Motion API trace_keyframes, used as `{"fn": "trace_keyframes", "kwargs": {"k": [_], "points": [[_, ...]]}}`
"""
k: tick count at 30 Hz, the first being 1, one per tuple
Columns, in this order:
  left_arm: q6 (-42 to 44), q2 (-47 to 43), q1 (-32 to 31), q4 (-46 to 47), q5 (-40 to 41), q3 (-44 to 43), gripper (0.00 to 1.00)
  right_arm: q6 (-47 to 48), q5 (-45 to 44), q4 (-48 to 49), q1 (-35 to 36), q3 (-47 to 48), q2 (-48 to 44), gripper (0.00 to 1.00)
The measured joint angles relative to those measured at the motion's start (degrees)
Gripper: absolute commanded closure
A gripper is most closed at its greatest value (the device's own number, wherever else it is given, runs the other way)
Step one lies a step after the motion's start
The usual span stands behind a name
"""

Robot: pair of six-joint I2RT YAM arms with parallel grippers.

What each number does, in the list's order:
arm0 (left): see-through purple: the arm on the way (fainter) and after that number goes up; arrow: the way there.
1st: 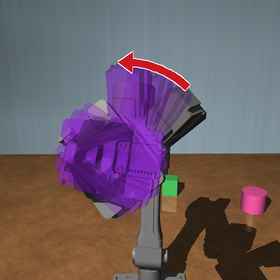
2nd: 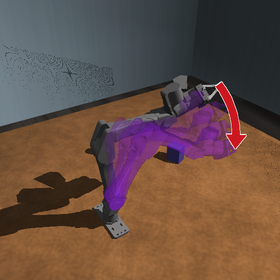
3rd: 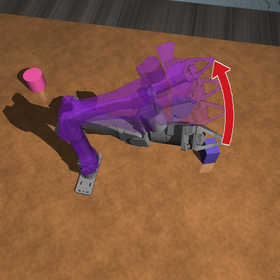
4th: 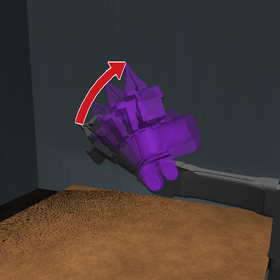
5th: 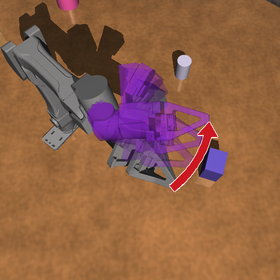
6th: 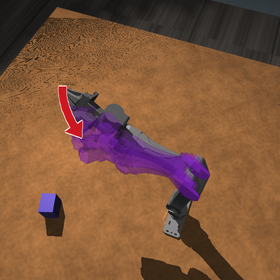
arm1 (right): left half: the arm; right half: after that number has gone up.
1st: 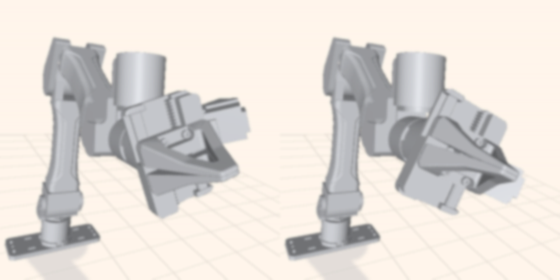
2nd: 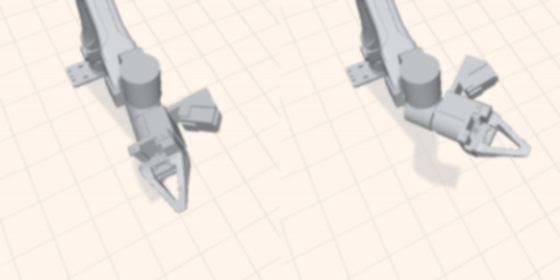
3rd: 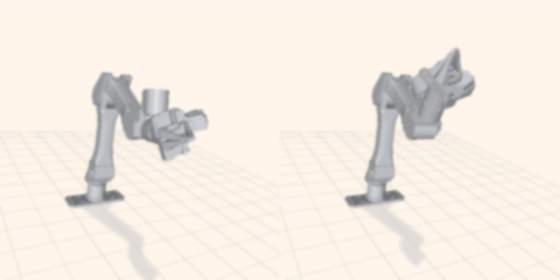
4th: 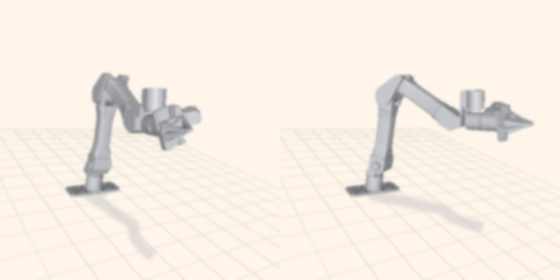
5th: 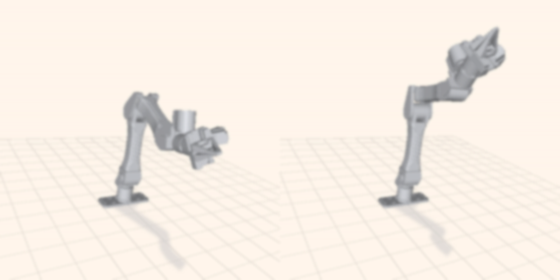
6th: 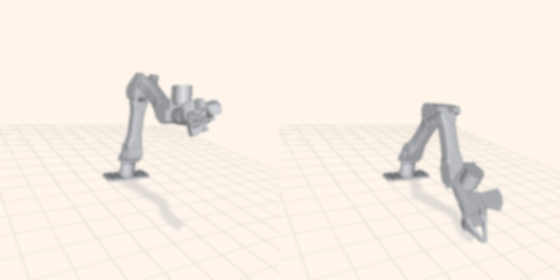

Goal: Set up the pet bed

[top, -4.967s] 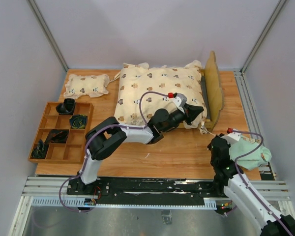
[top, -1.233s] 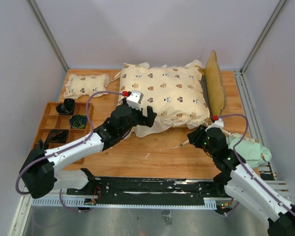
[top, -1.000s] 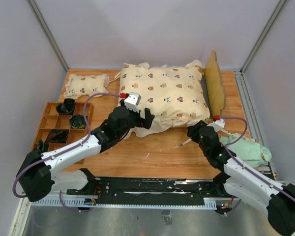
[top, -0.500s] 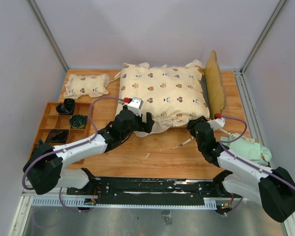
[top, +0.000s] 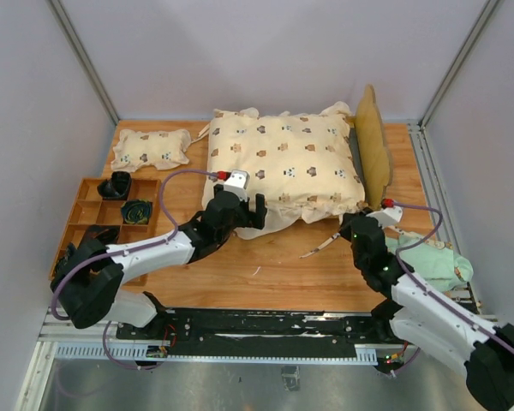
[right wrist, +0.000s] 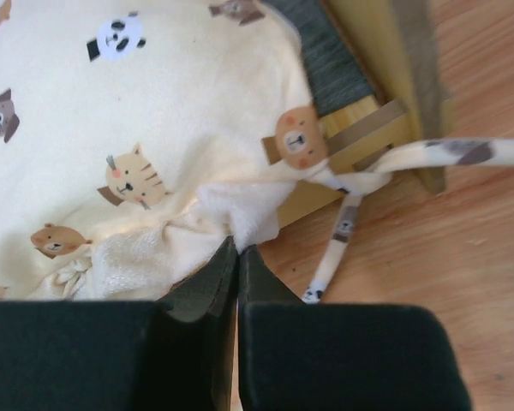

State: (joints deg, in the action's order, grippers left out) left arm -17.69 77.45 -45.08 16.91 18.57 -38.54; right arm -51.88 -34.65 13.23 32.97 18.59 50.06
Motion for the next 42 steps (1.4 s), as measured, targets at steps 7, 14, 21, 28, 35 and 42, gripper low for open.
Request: {"fn": "trace_keyframes", "kwargs": {"k": [7,14,21,28,35,42], "points": [[0.02,2.29,0.02,0.63,2.89,-0.02,0.01,12.66,2.86,-14.01,-6.73,0.22,-14.47,1.00],[0.39,2.99,0.07,0.46,3.89,-0.57,0.01,20.83,9.25,-22.84,-13.46,1.11,-18.75,1.00],[2.64,-0.57,0.09,-7.37,2.80,-3.45,0.11,24.26,14.40,-23.41,-14.03,2.14,-19.12,0.77],[-2.19,-10.82,-2.67,-10.05,0.81,-3.48,0.18,25.09,14.78,-32.83,-14.29,8.22,-18.21,0.46],[-7.91,-4.92,-6.01,-3.80,-4.94,-0.04,0.20,21.79,22.38,-34.86,-13.42,11.80,-21.90,0.47],[-14.23,5.64,-6.80,2.62,-6.95,-0.20,0.20,14.45,22.03,-22.08,-1.22,7.63,-11.41,0.48]]}}
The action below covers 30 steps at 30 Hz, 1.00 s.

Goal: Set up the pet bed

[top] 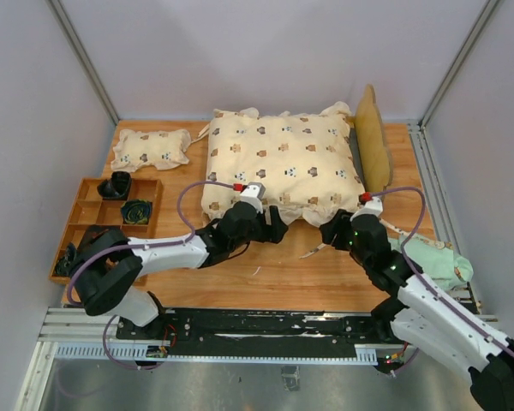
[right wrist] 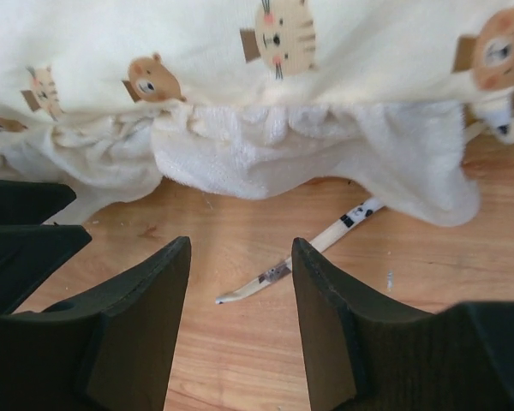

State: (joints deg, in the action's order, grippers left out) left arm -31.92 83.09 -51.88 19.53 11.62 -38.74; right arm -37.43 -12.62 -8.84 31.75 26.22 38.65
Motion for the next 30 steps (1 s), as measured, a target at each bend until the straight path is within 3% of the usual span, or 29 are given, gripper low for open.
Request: {"fn": "trace_keyframes", "kwargs": {"k": [7,10,14,17,18,19,30], "points": [[-4.28,5.68,-0.02,4.07,1.75,-2.64,0.23,-5.92,-5.97,12.13,3.06,-2.71,12.15,0.44],[-5.57,6.95,-0.02,5.33,3.13,-3.50,0.32,-6.86,-7.82,16.50,3.08,-2.71,16.26,0.46],[-6.80,8.31,-0.35,6.05,5.03,-3.82,0.60,-7.43,-9.01,19.98,3.08,-2.32,21.81,0.66],[-6.60,8.61,-0.35,6.14,6.29,-3.91,0.83,-6.95,-10.05,20.92,3.10,-2.27,23.74,0.98],[-6.32,8.59,-0.33,6.16,6.58,-3.91,0.96,-6.43,-10.75,21.03,3.10,-2.27,23.65,1.00],[-5.99,8.57,-0.33,6.21,6.78,-3.91,0.99,-5.77,-11.54,21.09,3.10,-2.27,23.30,1.00],[-1.03,2.23,-0.33,4.22,4.94,-0.39,1.00,6.84,-15.52,16.33,1.86,-2.89,10.32,1.00]]}}
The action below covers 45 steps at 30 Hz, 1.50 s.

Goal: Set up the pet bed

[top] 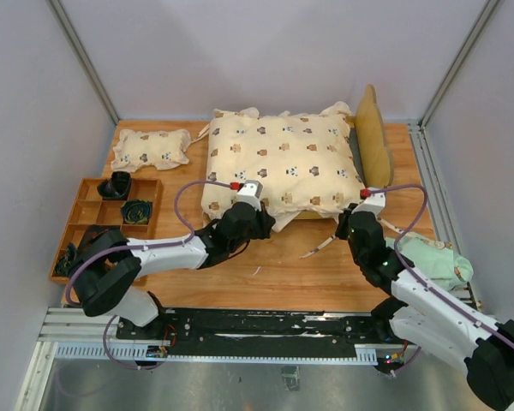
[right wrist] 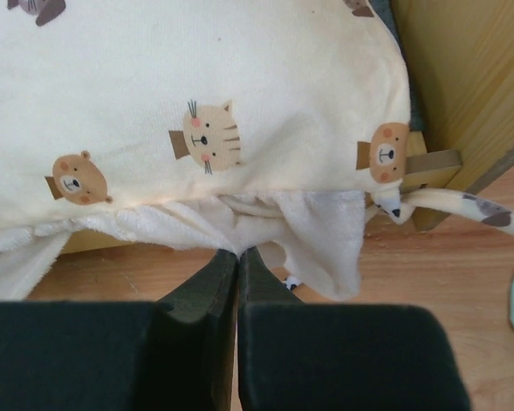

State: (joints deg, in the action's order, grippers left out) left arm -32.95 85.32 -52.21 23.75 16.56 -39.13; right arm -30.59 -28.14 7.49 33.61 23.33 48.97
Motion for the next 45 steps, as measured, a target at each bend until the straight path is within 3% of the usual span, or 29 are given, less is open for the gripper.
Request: {"fn": "trace_keyframes", "kwargs": {"k": [14,17,18,20,22,30,32,38,45], "points": [[8.02,-8.55,1.86,-7.23,-7.17,2.29,1.00,7.74,7.93,-8.72,-8.04,-0.79,-10.12,1.00],[8.63,-7.96,2.29,-8.15,-9.70,2.14,0.86,7.96,9.22,-9.46,-8.48,-0.79,-9.68,0.97],[8.72,-7.30,2.32,-8.98,-10.34,1.77,0.73,7.96,9.68,-9.70,-8.57,-0.79,-9.60,0.86],[9.01,-5.64,2.32,-10.75,-11.13,0.94,0.61,8.00,10.05,-10.88,-8.61,-0.79,-9.66,0.60],[8.98,-4.39,2.32,-13.42,-11.08,0.31,0.51,8.13,9.81,-13.86,-8.90,-0.39,-9.99,0.49],[8.76,-10.27,2.54,-22.49,-7.91,-1.95,0.18,8.13,12.17,-23.93,-9.05,8.70,-13.03,0.46],[9.49,-12.85,2.54,-23.63,-5.86,-3.72,0.03,8.13,13.90,-23.91,-9.05,10.01,-13.05,0.46],[10.56,-16.24,2.54,-27.32,2.93,-8.83,0.01,8.26,18.45,-21.92,-9.05,11.96,-9.64,0.47],[9.75,-19.41,2.54,-31.78,10.95,-9.01,0.01,8.37,18.80,-15.72,-9.05,8.68,-2.19,0.47]]}}
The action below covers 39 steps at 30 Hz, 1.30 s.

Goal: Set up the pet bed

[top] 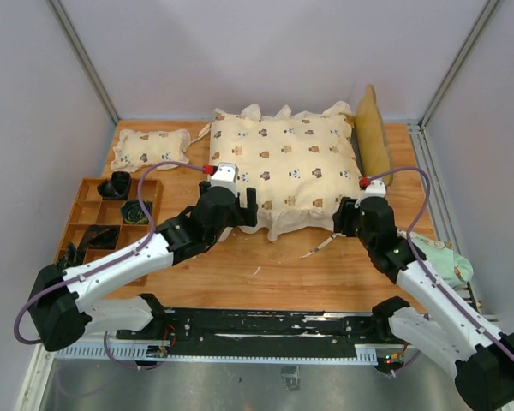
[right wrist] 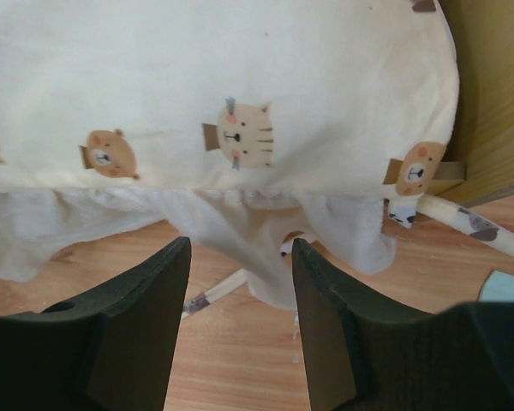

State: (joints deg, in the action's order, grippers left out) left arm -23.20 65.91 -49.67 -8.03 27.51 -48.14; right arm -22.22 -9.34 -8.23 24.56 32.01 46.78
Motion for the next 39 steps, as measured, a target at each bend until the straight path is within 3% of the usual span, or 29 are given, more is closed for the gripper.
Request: {"fn": "trace_keyframes", "kwargs": {"k": [9,13,18,23,31,39], "points": [[3.48,-0.35,0.17,-4.33,3.61,-0.55,0.01,2.25,-5.57,-2.69,-2.64,1.05,2.29,0.47],[4.61,1.42,1.68,-6.27,3.50,-5.01,0.01,3.41,-2.34,-5.44,-2.71,4.33,-2.19,0.38],[8.68,3.89,8.70,-5.25,4.59,-12.28,0.03,3.67,3.98,-6.56,-2.75,5.22,-11.76,0.35],[10.56,7.96,20.09,-4.00,3.87,-18.18,0.07,2.54,8.55,-7.50,-2.75,4.92,-19.98,0.35],[11.54,25.05,38.03,-0.87,0.00,-30.18,0.17,1.05,13.97,-9.11,-2.78,3.41,-23.52,0.37],[9.31,49.48,46.42,-2.95,-4.22,-51.04,0.14,2.45,15.82,-11.78,-2.80,2.99,-23.10,0.37]]}}
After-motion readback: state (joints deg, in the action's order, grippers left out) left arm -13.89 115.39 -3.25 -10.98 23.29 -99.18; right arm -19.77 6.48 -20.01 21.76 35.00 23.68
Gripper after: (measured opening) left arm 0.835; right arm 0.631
